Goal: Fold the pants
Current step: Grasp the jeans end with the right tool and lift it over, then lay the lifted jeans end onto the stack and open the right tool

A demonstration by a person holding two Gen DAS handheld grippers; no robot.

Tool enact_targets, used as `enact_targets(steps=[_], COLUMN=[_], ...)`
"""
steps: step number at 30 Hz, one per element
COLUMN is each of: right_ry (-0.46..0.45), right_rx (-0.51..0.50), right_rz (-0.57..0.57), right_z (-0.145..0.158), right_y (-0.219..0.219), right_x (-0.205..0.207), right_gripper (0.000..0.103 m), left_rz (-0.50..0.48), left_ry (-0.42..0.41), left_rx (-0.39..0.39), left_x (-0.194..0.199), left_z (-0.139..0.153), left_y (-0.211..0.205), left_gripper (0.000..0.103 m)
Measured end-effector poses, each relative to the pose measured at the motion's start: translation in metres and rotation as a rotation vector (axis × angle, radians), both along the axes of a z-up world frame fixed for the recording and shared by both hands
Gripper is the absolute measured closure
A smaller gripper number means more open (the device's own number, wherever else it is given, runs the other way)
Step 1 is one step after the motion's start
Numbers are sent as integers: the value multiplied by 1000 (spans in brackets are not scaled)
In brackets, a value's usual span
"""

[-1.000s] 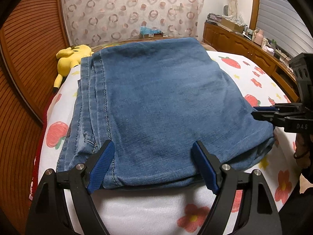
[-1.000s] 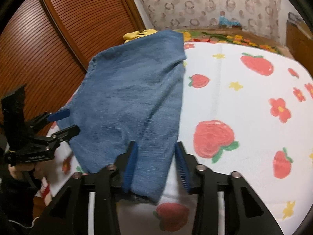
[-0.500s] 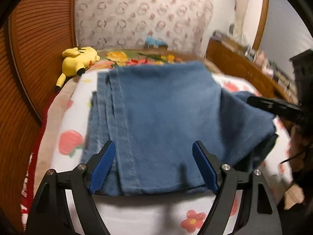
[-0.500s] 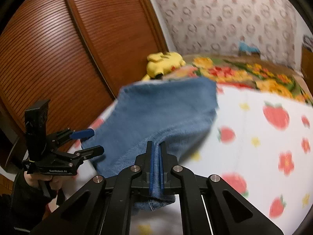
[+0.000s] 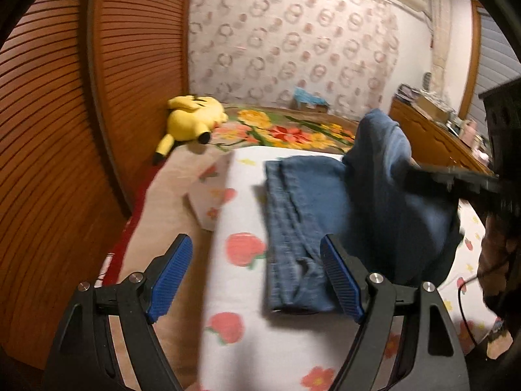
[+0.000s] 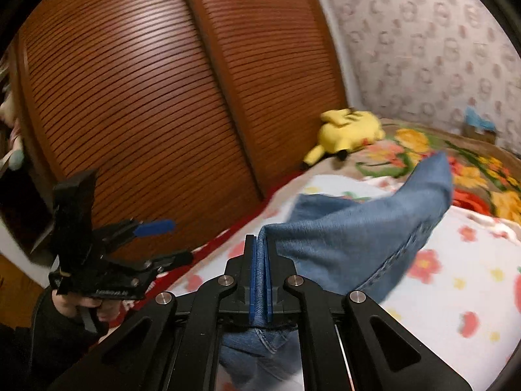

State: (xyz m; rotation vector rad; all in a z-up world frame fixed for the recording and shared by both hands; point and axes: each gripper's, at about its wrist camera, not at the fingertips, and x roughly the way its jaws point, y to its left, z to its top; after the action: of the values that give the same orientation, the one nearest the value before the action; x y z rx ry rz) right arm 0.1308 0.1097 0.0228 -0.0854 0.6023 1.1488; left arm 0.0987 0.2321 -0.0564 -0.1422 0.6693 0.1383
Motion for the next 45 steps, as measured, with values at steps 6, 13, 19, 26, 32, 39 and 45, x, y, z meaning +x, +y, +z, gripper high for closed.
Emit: enact_targets(steps=[6,13,19,26,32,39,45], right_ry=[68,96,21,-40,-67,-83,-78], right_rx=[-89,-136,-107,-131,-175,-216,-251], right_rz=[118,83,3,-111,-148,-148,-139], right_z=[-41,-48,-17,-12,-13,-12,-17], right_y=[41,37,1,-41,-28,-9,9], right_x=[-14,-9,-14,-26,-22,6,35], right_gripper=[99,87,68,68,67,61,56], left_rz=[51,50,20,-41,-96,-84,-81], left_ry=[-5,1,-1,-5,33,127,178], left_rx=[3,7,10,11,10,16,-40], left_x=[-8,-3,7,21,35,45,51], left_z=[1,-1,1,6,-4,-31,-53], left_y=[19,18,7,-15,-38,-33,-24], left_gripper=[21,21,21,21,21,21,21])
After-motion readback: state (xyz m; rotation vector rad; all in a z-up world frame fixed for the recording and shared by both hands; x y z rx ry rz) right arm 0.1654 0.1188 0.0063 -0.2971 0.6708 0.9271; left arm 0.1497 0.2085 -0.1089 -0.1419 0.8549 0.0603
